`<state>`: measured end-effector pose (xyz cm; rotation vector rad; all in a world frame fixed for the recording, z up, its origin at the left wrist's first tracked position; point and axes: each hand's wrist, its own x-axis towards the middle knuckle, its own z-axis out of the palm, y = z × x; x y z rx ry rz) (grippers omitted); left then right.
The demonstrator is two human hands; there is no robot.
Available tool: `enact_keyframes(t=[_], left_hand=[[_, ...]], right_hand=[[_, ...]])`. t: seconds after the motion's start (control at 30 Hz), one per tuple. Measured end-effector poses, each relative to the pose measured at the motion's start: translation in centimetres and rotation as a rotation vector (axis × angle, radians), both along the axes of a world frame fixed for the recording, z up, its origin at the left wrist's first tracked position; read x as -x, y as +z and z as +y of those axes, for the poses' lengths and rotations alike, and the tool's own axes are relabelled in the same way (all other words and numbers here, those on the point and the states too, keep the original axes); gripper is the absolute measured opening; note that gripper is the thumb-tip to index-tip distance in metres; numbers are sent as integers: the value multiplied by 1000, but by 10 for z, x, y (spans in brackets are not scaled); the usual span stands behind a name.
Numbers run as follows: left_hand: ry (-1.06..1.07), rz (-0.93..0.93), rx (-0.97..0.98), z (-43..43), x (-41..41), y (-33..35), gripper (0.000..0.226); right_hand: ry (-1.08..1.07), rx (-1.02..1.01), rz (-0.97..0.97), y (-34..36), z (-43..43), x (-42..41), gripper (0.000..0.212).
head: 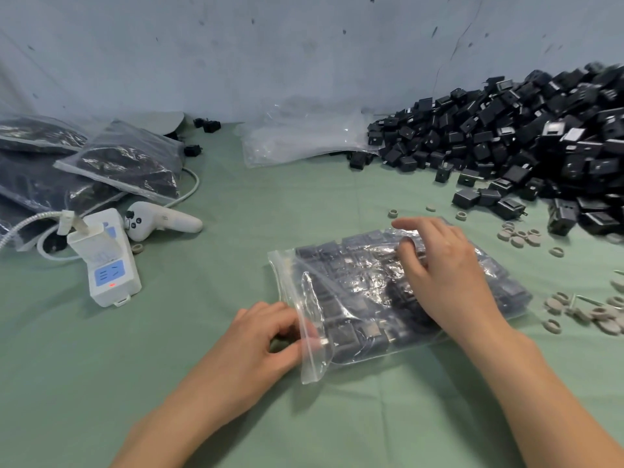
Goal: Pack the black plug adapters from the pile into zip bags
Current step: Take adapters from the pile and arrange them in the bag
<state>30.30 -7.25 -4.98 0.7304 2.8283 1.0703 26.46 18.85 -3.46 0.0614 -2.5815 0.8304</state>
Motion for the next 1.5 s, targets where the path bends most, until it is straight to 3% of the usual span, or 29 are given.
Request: enact_keyframes(t=[0.07,0.13,0.2,0.27,0.33,0.43,0.53,0.63,0.8,0.97,1.17,1.5], left_hand=[[12,0,-20,0,0,2,29],[32,-54,-92,-7,0,4,19],[135,-48,-144,-17,3,6,5],[266,5,-207,-21,9,14,13],[318,63,-283,-5,22,30,22],[168,84,-336,54,60,53,23],[-62,75,-151,139,109,62,34],[-208,60,98,224,155,54,63],[-207,37,381,322,213,24,100],[-110,42,491,364,247,5,98],[-33,298,491,382,253,-5,79],[-5,376,572,381,252,-3,77]], right_hand=[[-4,10,1,1,2,0,33],[-16,29,10,3,7,0,32],[-47,74,20,5,14,2,32],[-92,152,20,7,27,6,31],[-144,326,17,9,42,10,28],[-243,695,30,16,65,20,22],[-376,1084,5,23,90,30,20],[-474,1427,-21,23,116,40,16],[-568,1813,-19,21,149,51,20],[-559,1855,-53,17,165,53,16],[-545,1857,-44,14,168,59,16],[-543,1892,25,11,163,62,15]])
